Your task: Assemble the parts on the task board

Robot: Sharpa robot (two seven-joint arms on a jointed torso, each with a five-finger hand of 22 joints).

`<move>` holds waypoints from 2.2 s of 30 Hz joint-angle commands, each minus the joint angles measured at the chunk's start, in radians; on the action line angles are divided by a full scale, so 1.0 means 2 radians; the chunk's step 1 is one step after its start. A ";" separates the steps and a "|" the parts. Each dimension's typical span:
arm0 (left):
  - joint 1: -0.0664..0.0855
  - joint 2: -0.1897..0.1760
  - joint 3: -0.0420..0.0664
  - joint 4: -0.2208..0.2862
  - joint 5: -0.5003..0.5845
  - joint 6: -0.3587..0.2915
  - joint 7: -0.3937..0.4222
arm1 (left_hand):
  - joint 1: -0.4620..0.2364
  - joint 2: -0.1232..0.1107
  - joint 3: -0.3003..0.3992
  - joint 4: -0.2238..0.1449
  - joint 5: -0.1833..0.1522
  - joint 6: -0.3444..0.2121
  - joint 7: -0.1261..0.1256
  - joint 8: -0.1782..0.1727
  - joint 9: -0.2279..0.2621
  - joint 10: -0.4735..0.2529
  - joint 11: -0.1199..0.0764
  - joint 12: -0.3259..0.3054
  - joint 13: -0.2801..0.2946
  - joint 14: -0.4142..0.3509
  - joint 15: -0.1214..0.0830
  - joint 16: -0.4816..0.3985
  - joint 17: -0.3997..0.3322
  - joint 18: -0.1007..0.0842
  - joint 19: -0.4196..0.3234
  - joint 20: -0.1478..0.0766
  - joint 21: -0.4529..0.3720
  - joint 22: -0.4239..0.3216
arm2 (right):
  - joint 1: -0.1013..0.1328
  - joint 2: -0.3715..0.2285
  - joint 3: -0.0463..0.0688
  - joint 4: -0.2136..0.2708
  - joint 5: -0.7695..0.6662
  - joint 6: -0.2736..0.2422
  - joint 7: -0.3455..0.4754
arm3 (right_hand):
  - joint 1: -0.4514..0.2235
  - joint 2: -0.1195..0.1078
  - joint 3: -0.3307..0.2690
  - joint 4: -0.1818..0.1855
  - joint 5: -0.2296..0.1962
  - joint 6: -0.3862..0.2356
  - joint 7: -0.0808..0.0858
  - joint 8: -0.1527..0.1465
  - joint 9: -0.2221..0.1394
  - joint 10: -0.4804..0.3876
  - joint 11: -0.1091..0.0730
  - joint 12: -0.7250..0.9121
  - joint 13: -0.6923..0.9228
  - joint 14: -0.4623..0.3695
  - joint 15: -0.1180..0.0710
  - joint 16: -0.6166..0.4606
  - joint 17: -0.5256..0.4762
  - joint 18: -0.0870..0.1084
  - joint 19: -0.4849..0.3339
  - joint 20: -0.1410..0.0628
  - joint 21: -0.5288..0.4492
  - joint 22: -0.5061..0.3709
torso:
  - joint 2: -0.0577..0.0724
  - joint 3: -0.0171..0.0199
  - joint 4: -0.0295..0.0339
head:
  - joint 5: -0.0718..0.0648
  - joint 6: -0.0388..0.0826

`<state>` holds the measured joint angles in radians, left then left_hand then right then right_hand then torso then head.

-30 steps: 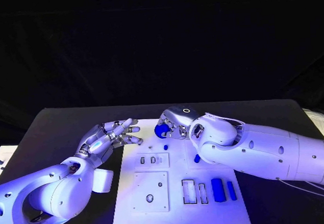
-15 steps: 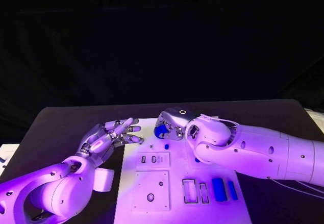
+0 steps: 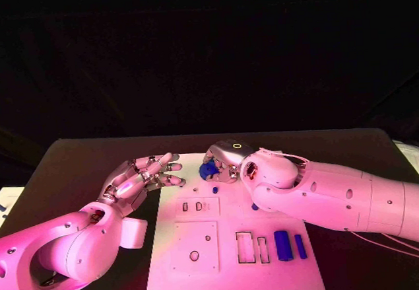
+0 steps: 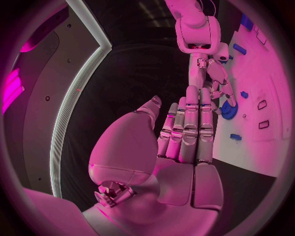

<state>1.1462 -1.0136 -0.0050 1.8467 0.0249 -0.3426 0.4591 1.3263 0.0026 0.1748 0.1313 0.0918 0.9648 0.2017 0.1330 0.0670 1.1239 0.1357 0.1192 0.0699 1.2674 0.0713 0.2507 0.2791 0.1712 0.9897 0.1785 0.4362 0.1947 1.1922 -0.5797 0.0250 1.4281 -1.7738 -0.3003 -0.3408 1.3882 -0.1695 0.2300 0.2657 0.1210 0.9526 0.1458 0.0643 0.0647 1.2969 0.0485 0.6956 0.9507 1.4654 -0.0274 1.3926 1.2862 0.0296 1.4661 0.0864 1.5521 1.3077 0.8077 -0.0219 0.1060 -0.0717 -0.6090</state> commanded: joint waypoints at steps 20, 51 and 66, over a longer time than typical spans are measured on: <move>0.001 -0.001 0.000 0.002 0.001 0.010 0.002 | 0.004 0.000 0.001 -0.001 -0.001 0.004 0.001 -0.001 0.000 0.002 0.000 -0.002 -0.001 0.004 0.000 -0.003 0.000 0.005 0.004 0.001 0.001 0.000 | 0.000 -0.004 0.000 -0.007 0.031 0.023 -0.022 | -0.133 0.065 -0.104 0.013 0.109 0.011 0.000 0.002 0.004 0.009 0.005 0.040 0.039 0.027 0.007 0.004 0.013 -0.009 0.035 0.006 0.000 0.110 | 0.000 0.0000 0.0003 | -0.001 -0.002; 0.000 -0.002 0.000 -0.002 0.003 0.011 0.002 | 0.003 0.000 0.000 -0.001 -0.001 0.004 0.002 -0.002 -0.001 0.002 0.001 -0.003 -0.001 0.004 0.000 -0.003 0.001 0.005 0.004 0.001 0.001 0.000 | 0.005 -0.127 0.006 0.067 0.208 -0.067 0.150 | -0.034 0.062 -0.120 -0.004 0.086 0.003 0.001 0.000 0.002 0.004 0.004 0.040 0.048 0.026 0.006 0.000 0.011 -0.008 0.033 0.006 -0.002 0.107 | -0.003 0.0031 -0.0060 | -0.003 0.001; 0.000 0.005 -0.001 -0.010 0.004 0.013 0.002 | 0.003 0.000 0.000 -0.002 -0.001 0.004 0.002 -0.003 -0.001 0.002 0.001 -0.005 -0.001 0.004 0.000 -0.004 0.002 0.005 0.004 0.001 0.001 0.000 | 0.003 -0.235 0.008 0.044 0.251 -0.020 0.195 | 0.012 0.050 -0.122 -0.031 0.092 0.014 -0.003 0.001 0.003 0.004 0.001 0.033 0.045 0.026 0.003 0.000 0.012 -0.007 0.029 0.002 -0.004 0.103 | -0.004 0.0068 -0.0099 | -0.015 0.002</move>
<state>1.1453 -1.0061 -0.0066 1.8275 0.0286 -0.3391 0.4555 1.3263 0.0026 0.1748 0.1313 0.0918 0.9684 0.2053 0.1332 0.0670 1.1238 0.1357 0.1124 0.0699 1.2674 0.0713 0.2439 0.2823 0.1712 0.9897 0.1785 0.4362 0.1947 1.2017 -1.0459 0.0404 1.5196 -1.2912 -0.3754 0.0001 1.4048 -0.0677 -0.0147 0.2091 0.3005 0.9773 0.1409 0.0691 0.0706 1.3100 0.0539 0.7657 1.0413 1.4646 -0.0161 1.3964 1.3076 0.0296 1.4679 0.0952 1.5483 1.3080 0.7989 -0.0080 0.0855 -0.0925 -0.6059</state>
